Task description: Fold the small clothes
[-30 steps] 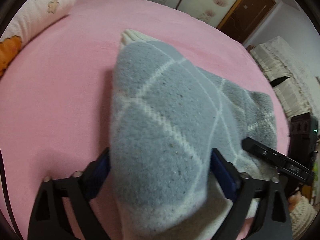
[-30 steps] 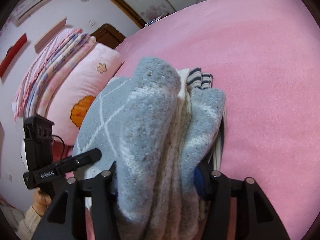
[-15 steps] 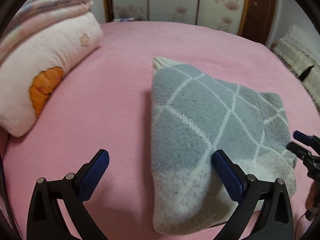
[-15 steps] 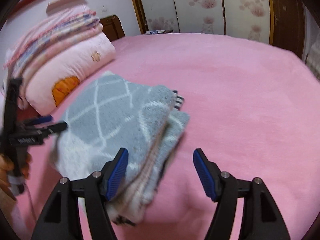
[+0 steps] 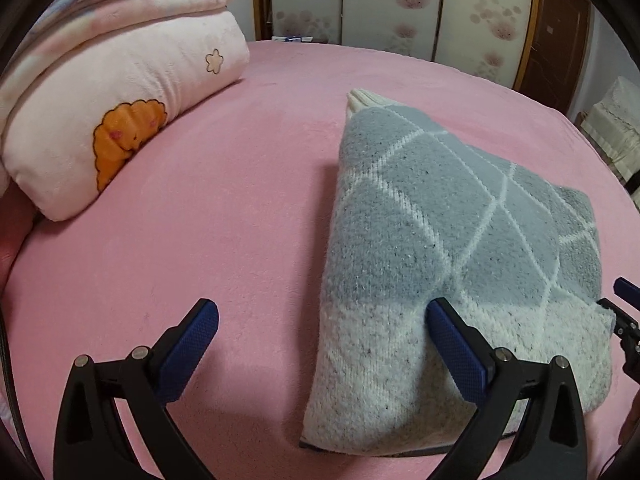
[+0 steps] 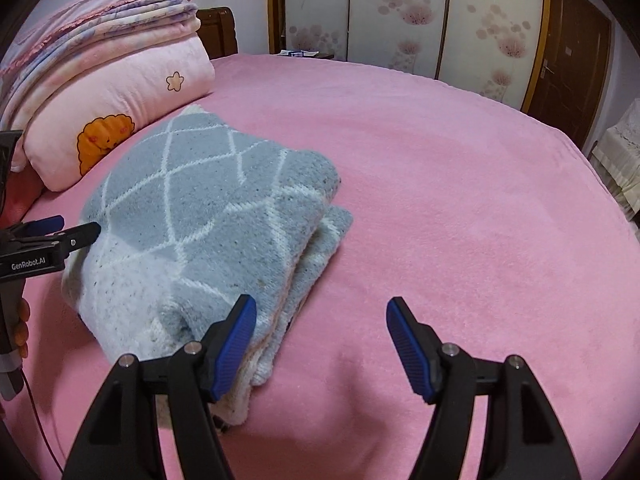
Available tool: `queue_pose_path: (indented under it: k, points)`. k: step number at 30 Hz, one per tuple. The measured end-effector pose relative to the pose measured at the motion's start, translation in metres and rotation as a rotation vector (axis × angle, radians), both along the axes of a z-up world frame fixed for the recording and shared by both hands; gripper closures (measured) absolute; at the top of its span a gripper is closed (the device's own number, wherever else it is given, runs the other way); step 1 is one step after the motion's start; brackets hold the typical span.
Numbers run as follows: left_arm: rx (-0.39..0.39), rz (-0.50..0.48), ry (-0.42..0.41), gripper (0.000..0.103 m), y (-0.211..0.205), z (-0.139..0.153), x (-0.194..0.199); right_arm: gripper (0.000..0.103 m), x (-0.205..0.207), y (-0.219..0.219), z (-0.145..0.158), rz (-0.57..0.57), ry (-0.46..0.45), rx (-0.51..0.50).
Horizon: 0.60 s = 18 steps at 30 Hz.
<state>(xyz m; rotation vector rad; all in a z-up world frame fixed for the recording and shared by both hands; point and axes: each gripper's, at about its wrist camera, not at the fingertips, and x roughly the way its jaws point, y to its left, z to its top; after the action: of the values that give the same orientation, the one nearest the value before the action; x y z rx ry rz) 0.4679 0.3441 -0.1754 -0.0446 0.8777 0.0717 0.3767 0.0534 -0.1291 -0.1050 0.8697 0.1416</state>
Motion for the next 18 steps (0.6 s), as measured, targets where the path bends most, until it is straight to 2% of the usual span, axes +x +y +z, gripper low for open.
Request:
queue_pose_path:
  k: [6, 11, 18]
  points:
    - [0.088, 0.066, -0.006, 0.000, -0.016, 0.024, -0.022, 0.035, -0.020, -0.011, 0.006, -0.011, 0.030, -0.016]
    - [0.088, 0.009, -0.027, 0.000, -0.045, 0.057, -0.059, 0.035, -0.059, -0.027, 0.026, -0.015, 0.027, 0.006]
    - [0.051, -0.079, -0.049, 0.000, -0.104, 0.112, -0.134, 0.035, -0.136, -0.062, 0.075, -0.045, 0.017, 0.061]
